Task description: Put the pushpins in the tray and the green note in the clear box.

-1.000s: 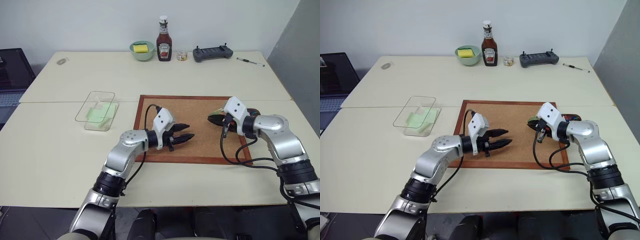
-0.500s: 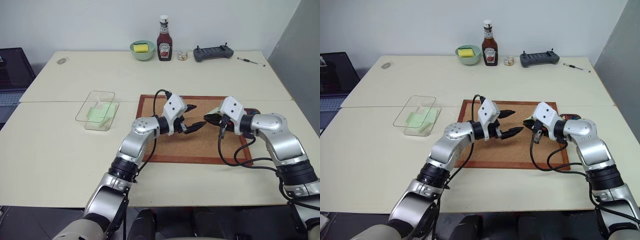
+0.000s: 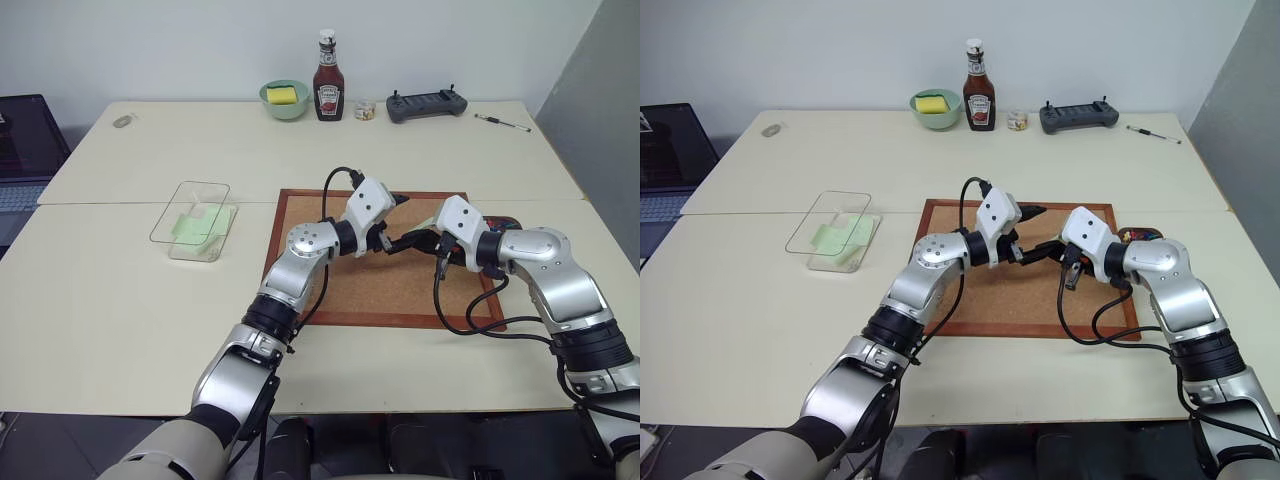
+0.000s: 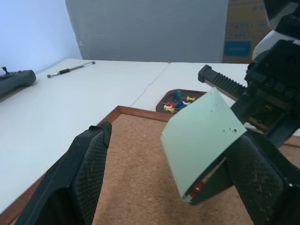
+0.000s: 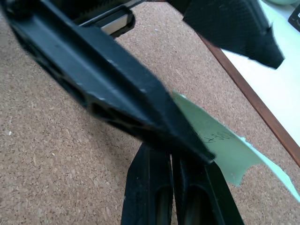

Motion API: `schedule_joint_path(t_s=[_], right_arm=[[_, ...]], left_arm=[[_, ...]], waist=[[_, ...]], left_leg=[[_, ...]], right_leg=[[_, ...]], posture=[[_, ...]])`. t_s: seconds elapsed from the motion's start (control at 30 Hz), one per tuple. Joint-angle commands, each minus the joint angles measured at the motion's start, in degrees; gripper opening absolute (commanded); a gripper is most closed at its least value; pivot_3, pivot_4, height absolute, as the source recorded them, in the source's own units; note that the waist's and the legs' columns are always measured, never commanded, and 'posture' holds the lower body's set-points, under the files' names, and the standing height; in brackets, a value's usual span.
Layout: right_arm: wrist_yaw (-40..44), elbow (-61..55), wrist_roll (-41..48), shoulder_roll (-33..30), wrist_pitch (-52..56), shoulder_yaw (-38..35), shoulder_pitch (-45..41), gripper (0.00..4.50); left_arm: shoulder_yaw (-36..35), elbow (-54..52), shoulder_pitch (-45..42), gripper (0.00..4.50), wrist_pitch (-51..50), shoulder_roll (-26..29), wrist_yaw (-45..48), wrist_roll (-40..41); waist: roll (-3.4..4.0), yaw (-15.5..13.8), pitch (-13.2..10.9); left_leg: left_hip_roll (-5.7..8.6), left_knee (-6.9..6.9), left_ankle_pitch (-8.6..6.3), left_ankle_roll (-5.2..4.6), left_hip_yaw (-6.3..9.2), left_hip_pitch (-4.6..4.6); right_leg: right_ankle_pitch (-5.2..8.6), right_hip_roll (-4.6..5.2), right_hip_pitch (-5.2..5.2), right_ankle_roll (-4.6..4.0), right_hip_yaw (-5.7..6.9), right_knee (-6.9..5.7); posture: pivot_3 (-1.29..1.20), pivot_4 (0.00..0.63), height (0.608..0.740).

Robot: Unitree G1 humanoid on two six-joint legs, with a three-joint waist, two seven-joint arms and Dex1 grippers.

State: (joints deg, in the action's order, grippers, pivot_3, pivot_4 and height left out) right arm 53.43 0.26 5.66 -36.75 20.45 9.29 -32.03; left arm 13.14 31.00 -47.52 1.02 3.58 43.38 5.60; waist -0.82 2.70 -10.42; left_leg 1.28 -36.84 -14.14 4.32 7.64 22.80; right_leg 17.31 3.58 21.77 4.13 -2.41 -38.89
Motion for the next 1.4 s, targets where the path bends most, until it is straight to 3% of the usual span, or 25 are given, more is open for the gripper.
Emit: schedule_joint_path(t_s=[0.03,0.3,0.67,1.3,1.4], right_arm=[[-0.12,-2.61,0.18,0.01,-0.27,-0.55,-1.23,0.00],[-0.21,-2.65,-0.01,0.29,-0.23,-0.53,-1.60,0.00],[-0.61,-2.97,-0.07,0.51,-0.14,-0.34,-2.13,0.00],[-0.80,-3.30,-0.54,0.55,-0.65,-0.42,-2.83,0.00],[-0.92,-3.51,-0.55,0.57,-0.79,-0.53,-2.98,0.00]], left_arm=[[0.68,3.43,-2.21,3.87,5.18,-0.86,-1.31,-2.79],[0.39,10.20,-4.85,3.87,9.66,-2.45,-2.93,-5.13],[0.83,14.17,-7.15,3.87,2.92,-4.05,1.54,-4.72],[2.59,11.41,-5.20,0.36,-4.57,-3.17,5.22,-6.79],[2.66,11.33,-4.92,0.01,-5.02,-3.08,5.17,-7.11]], waist=[[0.00,-0.01,0.00],[-0.01,-0.01,-0.01],[-0.01,0.09,-0.01],[-0.01,0.22,-0.01],[-0.01,0.24,-0.01]], left_leg=[[0.00,0.00,0.00,0.00,0.00,0.00],[0.01,-0.01,0.00,-0.01,0.00,0.01],[0.02,-0.02,0.00,0.00,0.01,0.04],[0.02,-0.02,0.01,0.01,0.01,0.04],[0.02,-0.02,0.01,0.01,0.00,0.03]], right_leg=[[0.00,0.00,0.00,0.00,0.00,0.00],[0.00,0.00,0.01,0.00,0.00,0.00],[0.00,0.00,0.05,0.00,0.01,-0.04],[0.00,0.00,0.06,0.00,0.01,-0.06],[0.00,0.00,0.06,0.00,0.00,-0.06]], posture=[[0.00,0.150,0.740],[0.00,0.150,0.740],[0.00,0.150,0.740],[0.00,0.150,0.740],[0.00,0.150,0.740]])
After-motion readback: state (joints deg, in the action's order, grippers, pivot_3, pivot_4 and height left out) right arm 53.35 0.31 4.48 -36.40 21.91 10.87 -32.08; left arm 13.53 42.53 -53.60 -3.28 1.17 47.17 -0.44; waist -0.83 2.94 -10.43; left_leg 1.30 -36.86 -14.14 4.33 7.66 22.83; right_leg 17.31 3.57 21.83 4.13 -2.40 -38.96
